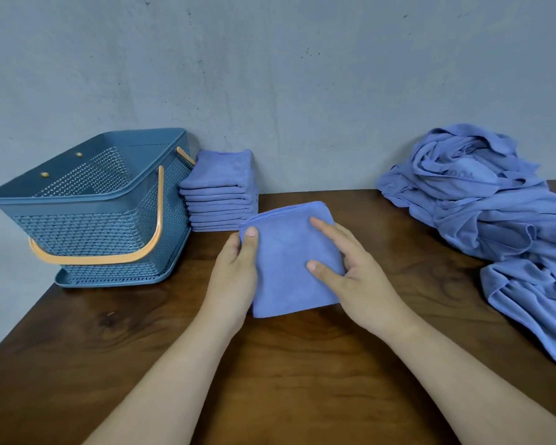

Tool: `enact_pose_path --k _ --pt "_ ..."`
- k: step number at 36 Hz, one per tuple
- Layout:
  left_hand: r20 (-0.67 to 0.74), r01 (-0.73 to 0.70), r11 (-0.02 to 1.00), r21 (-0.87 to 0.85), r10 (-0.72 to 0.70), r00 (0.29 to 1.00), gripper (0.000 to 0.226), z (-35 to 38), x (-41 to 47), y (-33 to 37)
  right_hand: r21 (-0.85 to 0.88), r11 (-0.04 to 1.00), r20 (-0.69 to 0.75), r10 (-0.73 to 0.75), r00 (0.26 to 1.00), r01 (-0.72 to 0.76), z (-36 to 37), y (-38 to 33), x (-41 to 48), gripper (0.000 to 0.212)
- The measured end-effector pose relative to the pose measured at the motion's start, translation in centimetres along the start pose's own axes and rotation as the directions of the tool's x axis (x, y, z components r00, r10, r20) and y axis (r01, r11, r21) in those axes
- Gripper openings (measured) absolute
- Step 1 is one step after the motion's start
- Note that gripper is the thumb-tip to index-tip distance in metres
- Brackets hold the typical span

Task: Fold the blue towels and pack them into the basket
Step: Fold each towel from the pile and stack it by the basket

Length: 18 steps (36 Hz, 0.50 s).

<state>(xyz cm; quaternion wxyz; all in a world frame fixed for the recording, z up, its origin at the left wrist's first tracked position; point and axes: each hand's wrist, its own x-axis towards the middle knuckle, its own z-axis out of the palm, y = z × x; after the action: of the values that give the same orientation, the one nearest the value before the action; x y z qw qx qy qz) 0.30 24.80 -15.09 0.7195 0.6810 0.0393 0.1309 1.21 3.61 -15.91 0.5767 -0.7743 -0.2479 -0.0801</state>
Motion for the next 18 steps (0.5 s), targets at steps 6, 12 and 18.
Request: enact_pose_path --k 6,12,18 --pt "0.247 0.137 0.989 0.047 -0.144 0.958 0.039 -1.1 0.1 0.9 -0.034 0.998 -0.045 -0.045 0.998 0.043 -0.7 -1.0 1.6 0.067" --pt "0.078 -0.165 0.977 -0.135 0.177 0.981 0.031 -1.9 0.9 2.1 -0.054 0.993 -0.017 -0.109 0.994 0.108 -0.6 -3.5 5.2 0.067" --pt "-0.065 -0.316 0.874 -0.370 0.316 0.947 0.058 -4.2 1.7 4.7 0.072 0.974 -0.077 -0.209 0.975 0.214 2.3 -6.1 12.8 0.066"
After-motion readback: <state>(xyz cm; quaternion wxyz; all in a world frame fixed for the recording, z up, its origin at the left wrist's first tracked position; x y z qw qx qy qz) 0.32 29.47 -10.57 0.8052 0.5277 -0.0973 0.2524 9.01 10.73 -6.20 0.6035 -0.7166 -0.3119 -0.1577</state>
